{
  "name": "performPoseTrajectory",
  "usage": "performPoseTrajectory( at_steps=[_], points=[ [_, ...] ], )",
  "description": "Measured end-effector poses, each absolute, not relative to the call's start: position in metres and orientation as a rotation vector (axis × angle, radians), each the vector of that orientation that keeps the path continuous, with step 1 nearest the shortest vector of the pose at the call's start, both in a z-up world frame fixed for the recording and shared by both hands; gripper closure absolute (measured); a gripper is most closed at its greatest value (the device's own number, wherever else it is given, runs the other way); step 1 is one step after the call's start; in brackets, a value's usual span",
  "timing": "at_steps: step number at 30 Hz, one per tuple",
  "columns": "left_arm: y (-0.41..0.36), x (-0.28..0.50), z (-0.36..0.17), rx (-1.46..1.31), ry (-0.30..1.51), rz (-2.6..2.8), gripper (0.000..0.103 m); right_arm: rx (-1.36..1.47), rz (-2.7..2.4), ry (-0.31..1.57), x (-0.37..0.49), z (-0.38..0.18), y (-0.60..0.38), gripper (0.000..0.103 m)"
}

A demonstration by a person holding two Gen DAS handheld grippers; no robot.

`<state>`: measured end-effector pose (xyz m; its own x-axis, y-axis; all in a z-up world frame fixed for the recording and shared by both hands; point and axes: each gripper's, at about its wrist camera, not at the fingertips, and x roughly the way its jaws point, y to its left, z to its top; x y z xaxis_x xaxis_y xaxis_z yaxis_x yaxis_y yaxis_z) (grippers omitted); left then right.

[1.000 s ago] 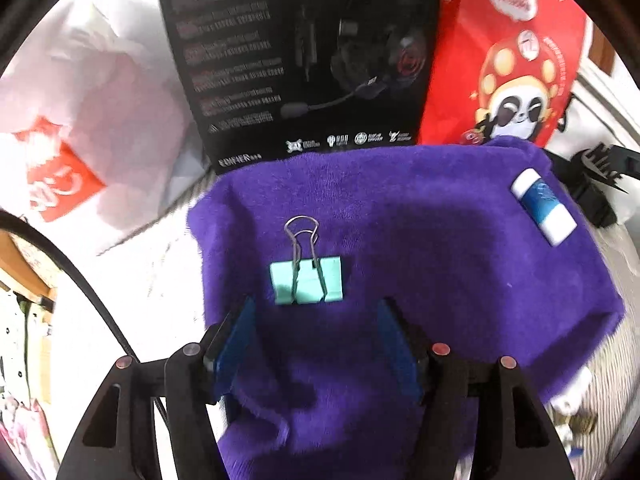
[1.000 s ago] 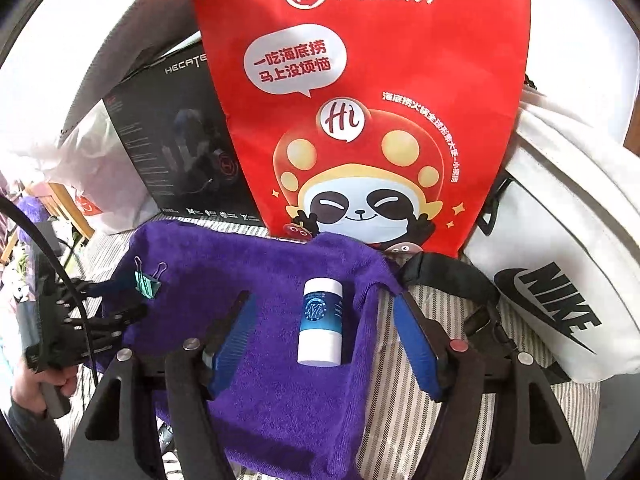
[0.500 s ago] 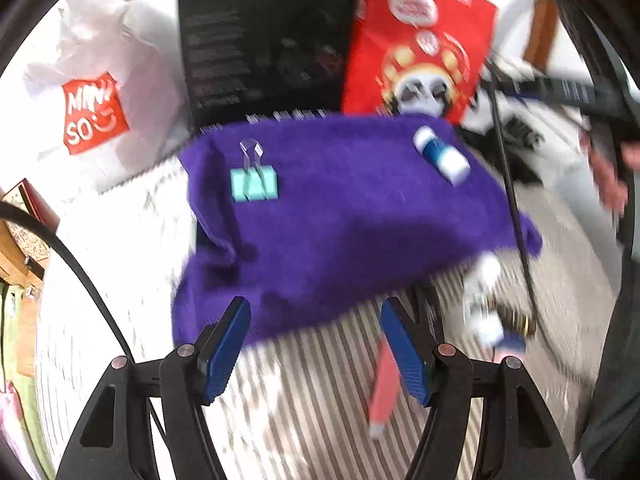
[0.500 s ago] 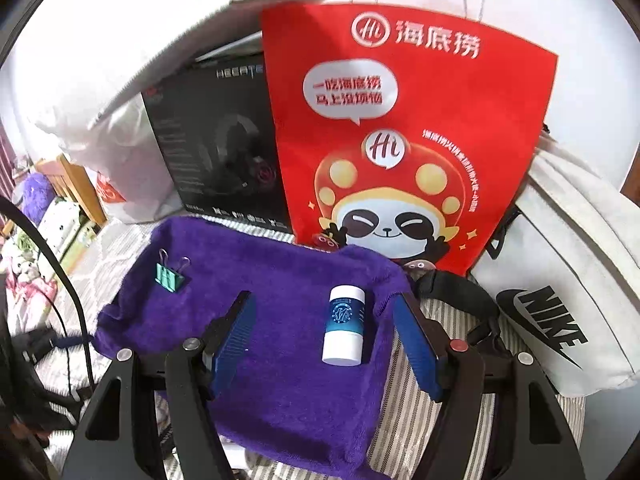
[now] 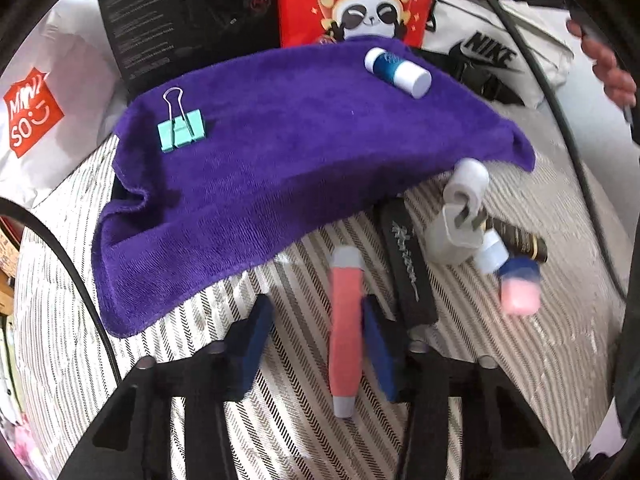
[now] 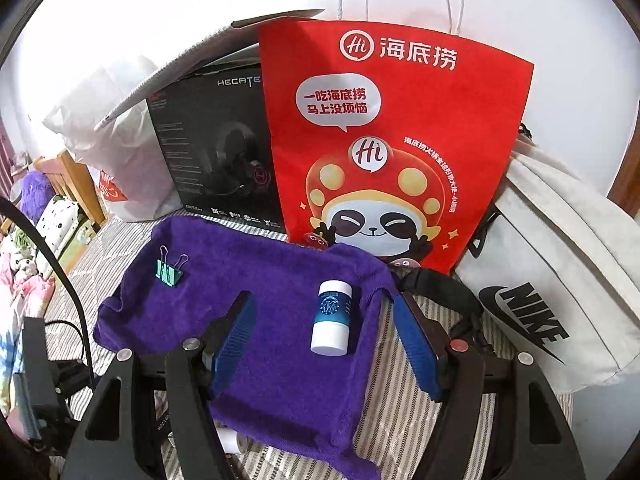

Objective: Organize rigid objects
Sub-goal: 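Move the left tool to the pink marker and grasp it, then grasp the white cylinder with the right tool while the left tool lifts the pink marker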

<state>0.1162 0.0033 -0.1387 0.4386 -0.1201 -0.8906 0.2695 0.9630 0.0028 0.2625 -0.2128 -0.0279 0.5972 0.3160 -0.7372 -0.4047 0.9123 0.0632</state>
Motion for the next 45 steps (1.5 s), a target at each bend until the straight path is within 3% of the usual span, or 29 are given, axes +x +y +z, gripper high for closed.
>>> performPoseTrajectory(
  at_steps=[3, 10, 14, 28, 40, 45],
  points=[
    [0.010, 0.109, -0.137, 0.138, 1.083, -0.232, 0.076, -0.126, 0.425, 0.830, 0.261, -0.029, -0.212, 0.033],
    [0.007, 0.109, -0.138, 0.145, 1.056, -0.203, 0.077, -0.118, 0.421, 0.831, 0.261, -0.028, -0.215, 0.033],
    [0.007, 0.110, -0.137, 0.129, 1.053, -0.203, 0.088, -0.115, 0.416, 0.830, 0.261, -0.027, -0.217, 0.033],
    [0.041, 0.091, -0.135, 0.057, 1.054, -0.123, 0.088, -0.112, 0.446, 0.833, 0.239, -0.025, -0.219, 0.033],
    [0.041, 0.087, -0.138, 0.030, 1.030, -0.111, 0.088, -0.171, 0.558, 0.895, 0.158, -0.081, -0.214, 0.033],
    [0.046, 0.082, -0.138, 0.018, 1.028, -0.103, 0.088, -0.182, 0.585, 0.932, 0.146, -0.110, -0.198, 0.039]
  ],
)
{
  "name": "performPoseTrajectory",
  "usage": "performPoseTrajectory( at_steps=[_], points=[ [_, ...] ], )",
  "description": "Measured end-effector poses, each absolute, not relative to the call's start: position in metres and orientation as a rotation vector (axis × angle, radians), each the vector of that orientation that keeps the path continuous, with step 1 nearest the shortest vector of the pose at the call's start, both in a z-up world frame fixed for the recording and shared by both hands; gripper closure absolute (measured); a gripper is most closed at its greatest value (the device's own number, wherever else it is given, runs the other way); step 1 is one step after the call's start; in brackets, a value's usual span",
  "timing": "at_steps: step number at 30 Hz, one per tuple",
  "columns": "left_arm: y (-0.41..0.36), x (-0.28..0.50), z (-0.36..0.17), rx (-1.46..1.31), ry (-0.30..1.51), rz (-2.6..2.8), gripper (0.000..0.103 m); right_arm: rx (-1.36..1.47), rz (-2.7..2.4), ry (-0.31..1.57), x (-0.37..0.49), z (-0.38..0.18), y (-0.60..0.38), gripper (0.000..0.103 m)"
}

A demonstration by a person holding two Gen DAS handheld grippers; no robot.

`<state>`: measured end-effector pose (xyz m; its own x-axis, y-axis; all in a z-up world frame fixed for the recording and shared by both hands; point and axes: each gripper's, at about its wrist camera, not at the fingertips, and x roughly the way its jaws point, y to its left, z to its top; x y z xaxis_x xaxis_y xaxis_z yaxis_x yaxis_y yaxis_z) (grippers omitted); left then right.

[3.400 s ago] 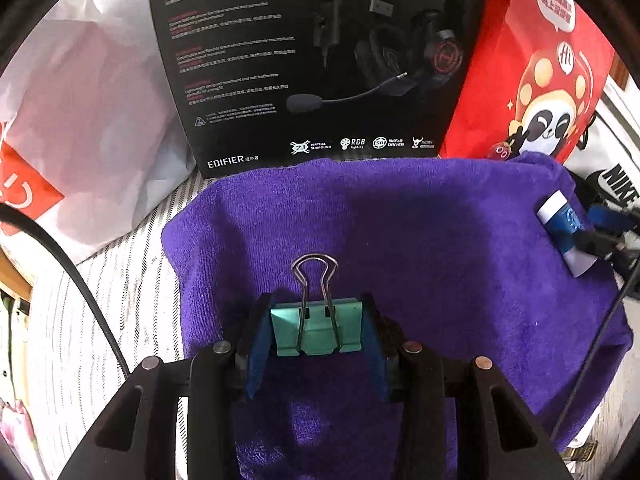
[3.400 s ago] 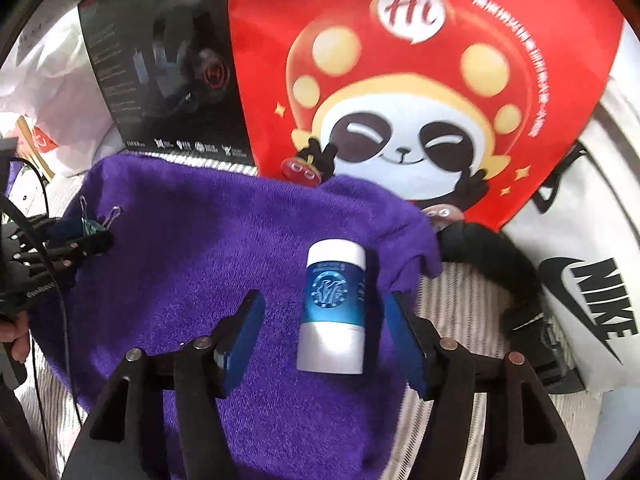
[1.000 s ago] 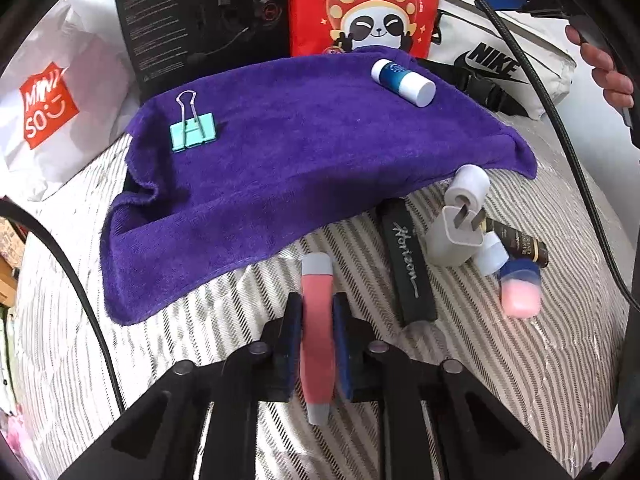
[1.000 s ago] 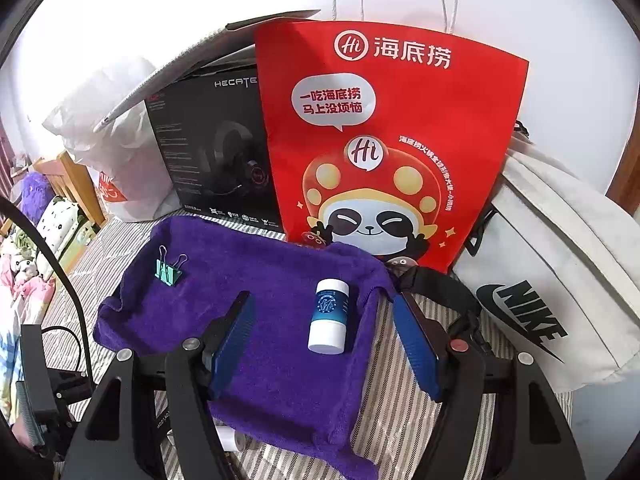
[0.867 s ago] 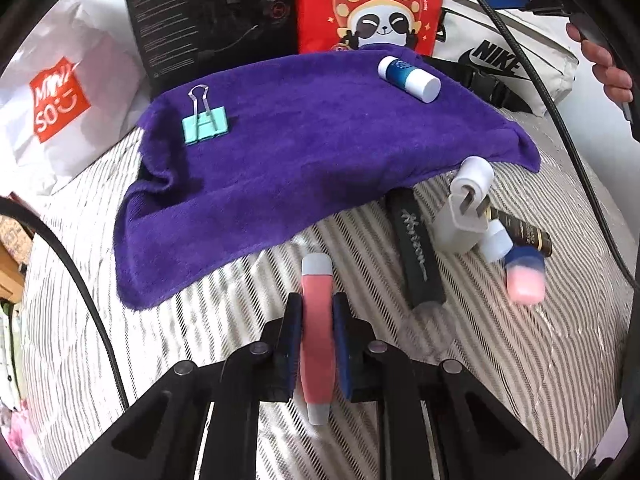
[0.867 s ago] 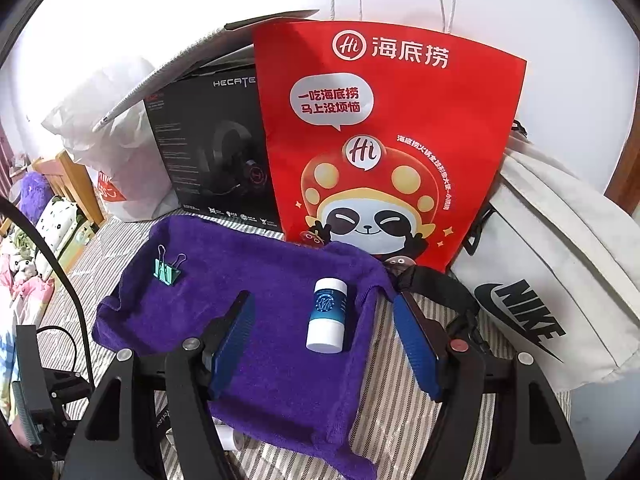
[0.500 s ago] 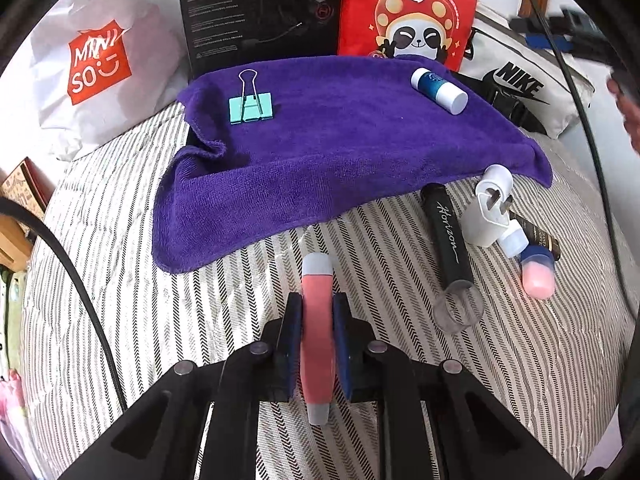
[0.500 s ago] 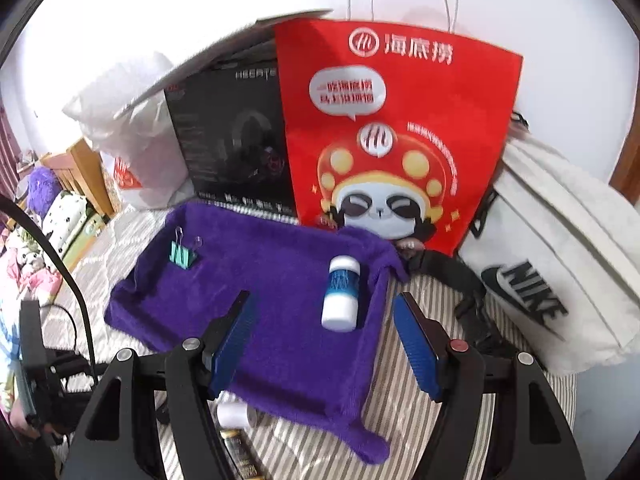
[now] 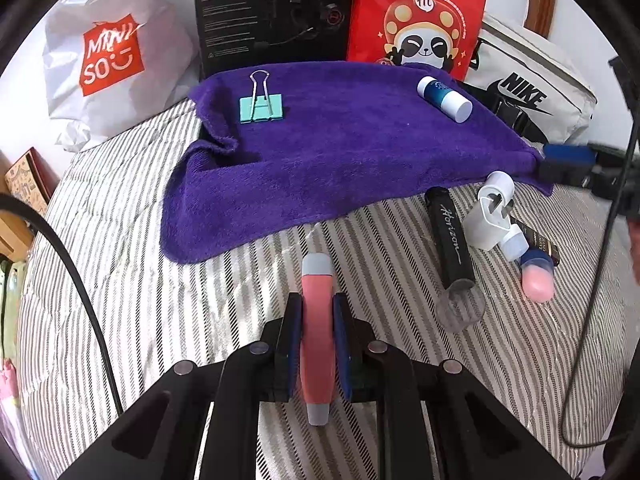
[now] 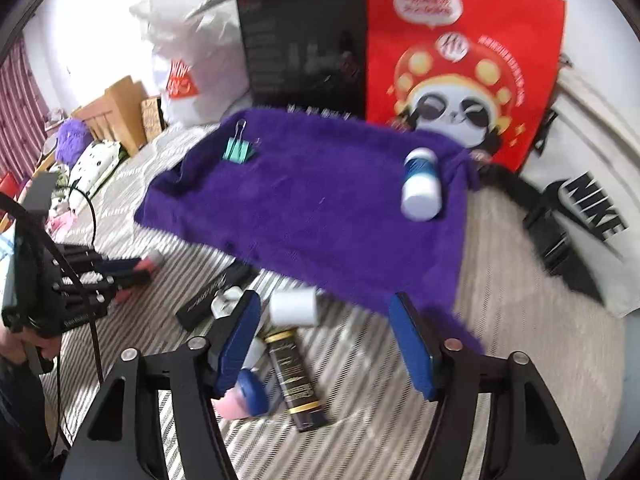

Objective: Organize rigid objects
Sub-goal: 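Grasp the white cylinder with the right tool while the left tool lifts the pink marker, then carry the marker with the left tool while the right tool carries the white cylinder over the towel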

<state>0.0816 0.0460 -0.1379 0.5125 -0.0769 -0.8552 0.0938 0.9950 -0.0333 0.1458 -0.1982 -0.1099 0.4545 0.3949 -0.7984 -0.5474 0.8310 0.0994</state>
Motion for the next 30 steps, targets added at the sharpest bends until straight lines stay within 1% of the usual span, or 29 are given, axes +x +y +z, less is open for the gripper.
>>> performPoseTrajectory(
  at_steps=[3, 5, 10, 12, 13, 14, 20, 30],
  points=[
    [0.053, 0.077, -0.138, 0.015, 1.030, -0.090, 0.088, -0.202, 0.582, 0.953, 0.145, -0.124, -0.186, 0.041],
    [0.057, 0.074, -0.138, 0.008, 1.030, -0.086, 0.088, -0.235, 0.565, 0.961, 0.145, -0.132, -0.179, 0.046],
    [0.059, 0.071, -0.138, 0.004, 1.024, -0.095, 0.088, -0.271, 0.540, 0.982, 0.149, -0.148, -0.163, 0.053],
    [0.059, 0.071, -0.138, 0.003, 1.024, -0.095, 0.088, -0.281, 0.518, 0.982, 0.152, -0.152, -0.159, 0.058],
    [0.059, 0.071, -0.138, 0.001, 1.025, -0.095, 0.088, -0.286, 0.507, 0.983, 0.153, -0.155, -0.157, 0.063],
    [0.059, 0.071, -0.138, 0.002, 1.025, -0.095, 0.088, -0.292, 0.500, 0.989, 0.155, -0.158, -0.155, 0.073],
    [0.058, 0.072, -0.138, 0.008, 1.023, -0.098, 0.088, -0.249, 0.516, 0.996, 0.159, -0.160, -0.160, 0.072],
    [0.067, 0.072, -0.133, -0.050, 1.013, -0.105, 0.088, -0.245, 0.527, 0.965, 0.150, -0.136, -0.178, 0.072]
  ],
)
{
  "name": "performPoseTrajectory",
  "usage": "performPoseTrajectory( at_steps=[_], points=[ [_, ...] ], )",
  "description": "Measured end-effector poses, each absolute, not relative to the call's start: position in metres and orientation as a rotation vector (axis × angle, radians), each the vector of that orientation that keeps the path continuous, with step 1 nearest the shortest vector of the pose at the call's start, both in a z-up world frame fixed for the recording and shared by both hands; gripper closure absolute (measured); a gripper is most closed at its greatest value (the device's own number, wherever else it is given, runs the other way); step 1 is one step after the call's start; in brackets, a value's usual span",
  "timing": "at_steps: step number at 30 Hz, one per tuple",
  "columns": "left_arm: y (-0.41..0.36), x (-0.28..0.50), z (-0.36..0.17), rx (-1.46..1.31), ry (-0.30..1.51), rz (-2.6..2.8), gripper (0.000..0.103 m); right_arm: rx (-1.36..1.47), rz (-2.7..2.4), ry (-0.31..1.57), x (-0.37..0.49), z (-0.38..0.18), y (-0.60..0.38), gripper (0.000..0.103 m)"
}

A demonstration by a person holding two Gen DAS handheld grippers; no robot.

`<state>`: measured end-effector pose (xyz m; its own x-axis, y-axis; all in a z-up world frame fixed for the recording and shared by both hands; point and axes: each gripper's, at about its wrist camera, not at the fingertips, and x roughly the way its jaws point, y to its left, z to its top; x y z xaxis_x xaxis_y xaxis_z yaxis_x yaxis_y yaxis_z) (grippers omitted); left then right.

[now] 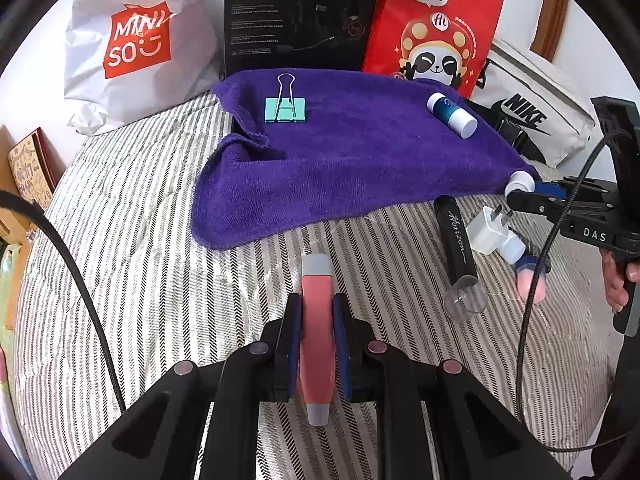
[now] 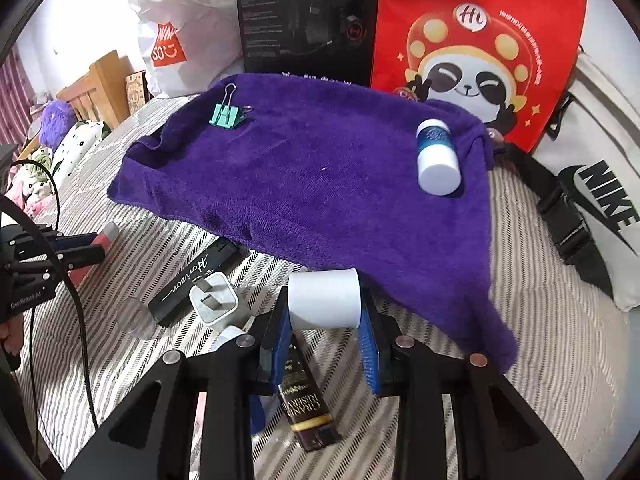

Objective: Organize rigid objects
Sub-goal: 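Carry the marker with the left tool while the right tool carries the white cylinder over the towel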

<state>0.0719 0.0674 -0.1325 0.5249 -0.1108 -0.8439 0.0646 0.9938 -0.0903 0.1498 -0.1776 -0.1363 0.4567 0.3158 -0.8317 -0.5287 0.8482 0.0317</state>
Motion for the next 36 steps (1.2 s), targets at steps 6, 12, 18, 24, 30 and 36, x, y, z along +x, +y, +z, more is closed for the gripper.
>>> performPoseTrajectory(
  at_steps=[6, 12, 18, 24, 30, 36],
  points=[
    [0.057, 0.076, -0.139, 0.030, 1.049, -0.066, 0.088, -0.250, 0.523, 0.940, 0.148, -0.123, -0.186, 0.072],
    [0.061, 0.078, -0.134, -0.010, 1.053, -0.096, 0.088, -0.246, 0.523, 0.912, 0.155, -0.106, -0.192, 0.072],
    [0.064, 0.088, -0.108, -0.022, 1.008, -0.119, 0.088, -0.227, 0.520, 0.888, 0.175, -0.088, -0.193, 0.072],
    [0.073, 0.119, -0.086, -0.043, 0.975, -0.145, 0.088, -0.208, 0.513, 0.881, 0.198, -0.079, -0.189, 0.072],
    [0.074, 0.162, -0.066, -0.053, 0.939, -0.166, 0.088, -0.217, 0.497, 0.875, 0.225, -0.073, -0.187, 0.072],
    [0.066, 0.207, -0.052, -0.034, 0.929, -0.224, 0.088, -0.215, 0.485, 0.880, 0.255, -0.068, -0.187, 0.072]
  ],
)
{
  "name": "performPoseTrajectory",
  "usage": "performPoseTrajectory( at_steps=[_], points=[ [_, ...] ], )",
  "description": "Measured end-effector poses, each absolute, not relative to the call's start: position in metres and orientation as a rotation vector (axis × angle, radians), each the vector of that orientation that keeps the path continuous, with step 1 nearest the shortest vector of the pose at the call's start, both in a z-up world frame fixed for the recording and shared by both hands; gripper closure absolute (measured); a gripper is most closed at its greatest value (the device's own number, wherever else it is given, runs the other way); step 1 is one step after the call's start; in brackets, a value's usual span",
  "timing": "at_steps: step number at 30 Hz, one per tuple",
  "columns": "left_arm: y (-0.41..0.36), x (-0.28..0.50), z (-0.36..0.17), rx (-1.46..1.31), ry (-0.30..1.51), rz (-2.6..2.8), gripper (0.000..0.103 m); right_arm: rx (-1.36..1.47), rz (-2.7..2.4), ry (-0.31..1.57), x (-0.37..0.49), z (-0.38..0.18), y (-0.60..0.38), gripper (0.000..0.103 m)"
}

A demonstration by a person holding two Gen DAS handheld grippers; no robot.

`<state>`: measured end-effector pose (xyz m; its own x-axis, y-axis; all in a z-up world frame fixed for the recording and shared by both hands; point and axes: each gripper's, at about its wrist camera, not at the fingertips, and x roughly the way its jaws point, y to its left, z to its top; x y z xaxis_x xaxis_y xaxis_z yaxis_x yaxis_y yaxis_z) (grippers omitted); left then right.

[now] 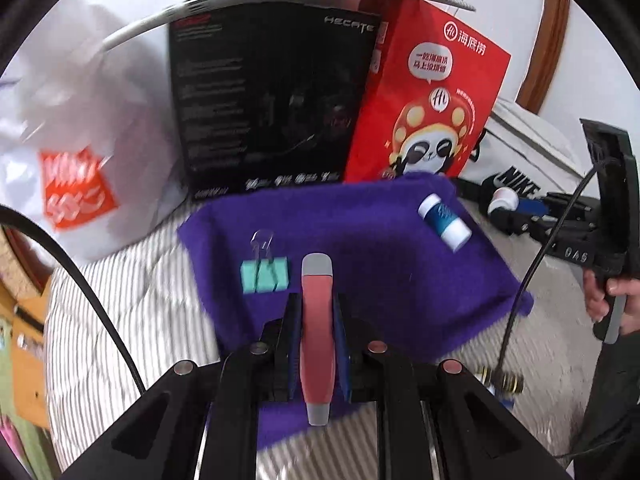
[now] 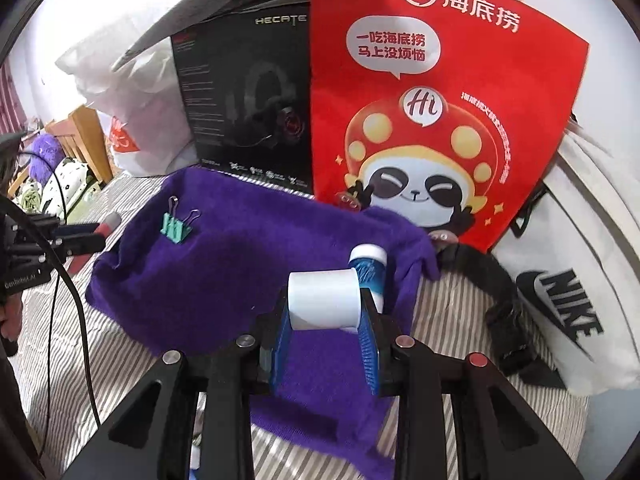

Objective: Organize rigid objects
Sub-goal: 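Carry the marker with the left tool while the right tool carries the white cylinder over the towel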

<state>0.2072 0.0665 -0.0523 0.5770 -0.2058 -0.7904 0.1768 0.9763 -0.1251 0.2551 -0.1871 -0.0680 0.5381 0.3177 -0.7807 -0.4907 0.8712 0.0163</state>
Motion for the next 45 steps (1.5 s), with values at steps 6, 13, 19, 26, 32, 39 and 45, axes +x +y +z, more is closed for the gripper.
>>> performPoseTrajectory(
  at_steps=[6, 13, 19, 26, 32, 39, 45],
  points=[
    [0.058, 0.243, -0.057, -0.026, 0.928, -0.258, 0.088, -0.191, 0.479, 0.896, 0.277, -0.080, -0.184, 0.072],
    [0.058, 0.265, -0.087, -0.056, 0.977, -0.297, 0.088, -0.199, 0.492, 0.959, 0.290, -0.106, -0.183, 0.072],
    [0.067, 0.271, -0.104, -0.086, 1.011, -0.292, 0.088, -0.201, 0.489, 0.960, 0.296, -0.109, -0.182, 0.072],
    [0.064, 0.273, -0.109, -0.075, 1.025, -0.300, 0.088, -0.223, 0.512, 0.971, 0.297, -0.115, -0.167, 0.072],
    [0.063, 0.274, -0.108, -0.079, 1.067, -0.314, 0.088, -0.258, 0.524, 1.015, 0.299, -0.134, -0.152, 0.072],
    [0.064, 0.275, -0.110, -0.064, 1.079, -0.312, 0.088, -0.274, 0.511, 1.066, 0.303, -0.154, -0.144, 0.072],
    [0.063, 0.277, -0.115, -0.054, 1.088, -0.305, 0.088, -0.275, 0.512, 1.073, 0.307, -0.155, -0.142, 0.072]
  ],
)
